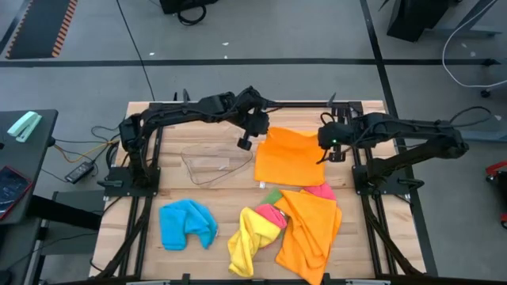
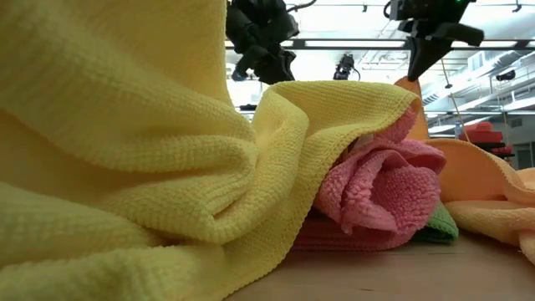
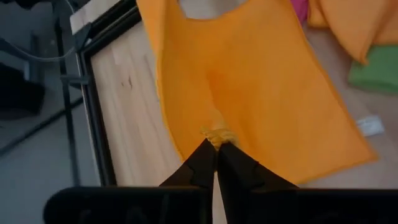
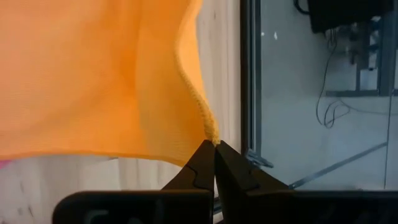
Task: Fold microfiber towels
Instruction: Fold the orange microfiber towel
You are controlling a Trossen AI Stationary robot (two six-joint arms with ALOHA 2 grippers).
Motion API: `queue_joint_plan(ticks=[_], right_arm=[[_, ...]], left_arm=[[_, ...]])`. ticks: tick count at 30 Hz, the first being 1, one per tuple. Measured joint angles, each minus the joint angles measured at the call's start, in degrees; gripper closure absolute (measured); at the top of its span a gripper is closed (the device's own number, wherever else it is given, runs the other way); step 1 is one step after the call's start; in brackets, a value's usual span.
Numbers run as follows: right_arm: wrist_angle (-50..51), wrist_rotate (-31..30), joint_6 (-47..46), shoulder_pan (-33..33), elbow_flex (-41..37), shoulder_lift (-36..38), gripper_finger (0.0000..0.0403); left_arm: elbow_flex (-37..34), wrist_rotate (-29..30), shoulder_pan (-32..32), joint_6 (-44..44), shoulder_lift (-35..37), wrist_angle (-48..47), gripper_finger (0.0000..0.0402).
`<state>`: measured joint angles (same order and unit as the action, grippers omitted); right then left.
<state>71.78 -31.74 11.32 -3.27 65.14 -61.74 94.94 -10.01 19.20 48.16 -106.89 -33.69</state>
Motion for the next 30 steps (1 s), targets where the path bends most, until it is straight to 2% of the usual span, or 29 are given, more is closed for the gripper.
queue_joint_plan(ticks=[4, 10, 18, 30], right_arm=[[0.3, 0.7, -0.5, 1.6, 0.0, 0.4, 0.0392], [0.3, 0.9, -2.1, 2.0, 0.0, -1.9, 0.0392], [-1.2, 0.8, -3.3, 1.9, -2.4, -6.7, 0.0392], [-5.6, 0.0, -2.6, -0.2, -9.9, -6.1, 0.0392]], left_arm=[[0.0, 2.1, -0.2, 4.8, 0.0, -1.9, 0.0384], [0.0, 8.3, 0.2, 5.0, 0.0, -2.0, 0.0365], [-0.7, 8.8, 0.5, 3.5, -1.7, -1.3, 0.0378], [-0.7, 10.5, 0.9, 3.3, -4.8, -0.8, 0.0373]])
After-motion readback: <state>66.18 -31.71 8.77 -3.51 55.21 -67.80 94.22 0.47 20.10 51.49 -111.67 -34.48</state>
